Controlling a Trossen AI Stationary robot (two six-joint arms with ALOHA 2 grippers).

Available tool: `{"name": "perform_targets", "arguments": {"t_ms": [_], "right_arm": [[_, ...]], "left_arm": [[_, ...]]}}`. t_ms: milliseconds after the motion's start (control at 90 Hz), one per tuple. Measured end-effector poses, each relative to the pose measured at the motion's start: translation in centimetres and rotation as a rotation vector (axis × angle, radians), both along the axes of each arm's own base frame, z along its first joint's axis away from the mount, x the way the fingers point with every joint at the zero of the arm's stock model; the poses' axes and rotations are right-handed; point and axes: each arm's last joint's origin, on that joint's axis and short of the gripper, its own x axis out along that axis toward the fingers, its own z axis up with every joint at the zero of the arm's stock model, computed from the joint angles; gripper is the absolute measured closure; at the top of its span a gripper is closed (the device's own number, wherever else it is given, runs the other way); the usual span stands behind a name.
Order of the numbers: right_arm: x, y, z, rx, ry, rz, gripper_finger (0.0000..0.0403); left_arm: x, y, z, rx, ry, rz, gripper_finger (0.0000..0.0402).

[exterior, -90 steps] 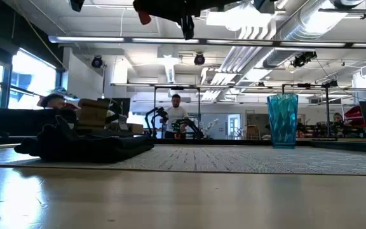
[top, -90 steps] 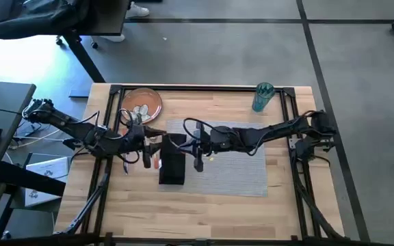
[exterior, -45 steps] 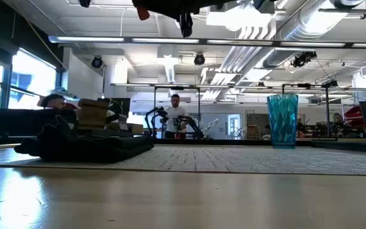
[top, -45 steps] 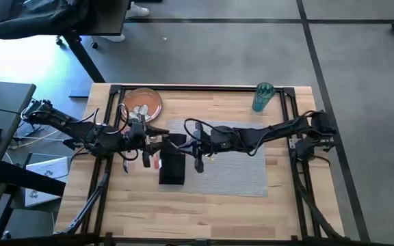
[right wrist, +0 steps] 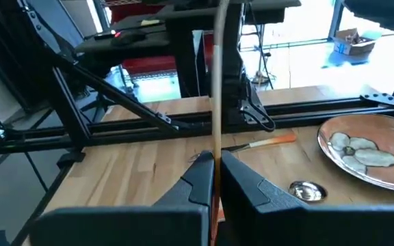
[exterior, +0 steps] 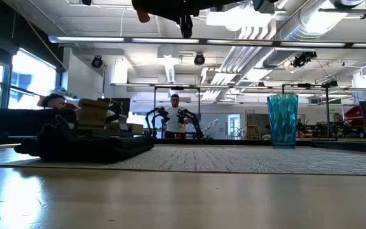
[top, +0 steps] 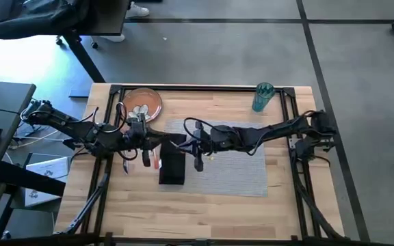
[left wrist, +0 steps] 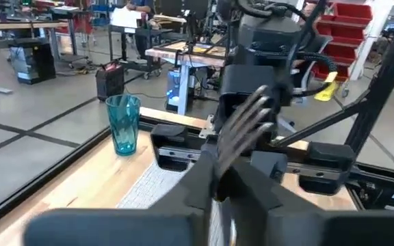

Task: Set table place
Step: Put the orange fork on the top of the black table napkin

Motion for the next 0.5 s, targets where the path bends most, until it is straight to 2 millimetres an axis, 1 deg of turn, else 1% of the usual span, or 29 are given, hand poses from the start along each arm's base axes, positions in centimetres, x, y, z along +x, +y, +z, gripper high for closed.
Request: {"name": "perform_targets", "arguments": {"t_ms": [211,289,378,500], "right_arm": [[0.0,-0.1,-0.2,-0.001,0.018,-0.002,0.0402],[-0.1,-0.6,-0.3,0.004,0.039,-0.013,0.0397],[-0.4,-1.4,-0.1,0.031,0.071,-0.041,0.0379],[-0.9,-2.2,0.3,0.058,0.105,-0.070,0.0337]], "left_arm": [[0.0,0.0,-0.1,0.006,0.009,-0.009,0.0399],[0.0,0.0,-0.2,0.012,0.019,-0.008,0.0400],[0.0,0.0,-0.3,0.019,0.032,0.000,0.0401],[-0.1,0.2,-0.4,0.013,0.041,0.017,0.0401]]}}
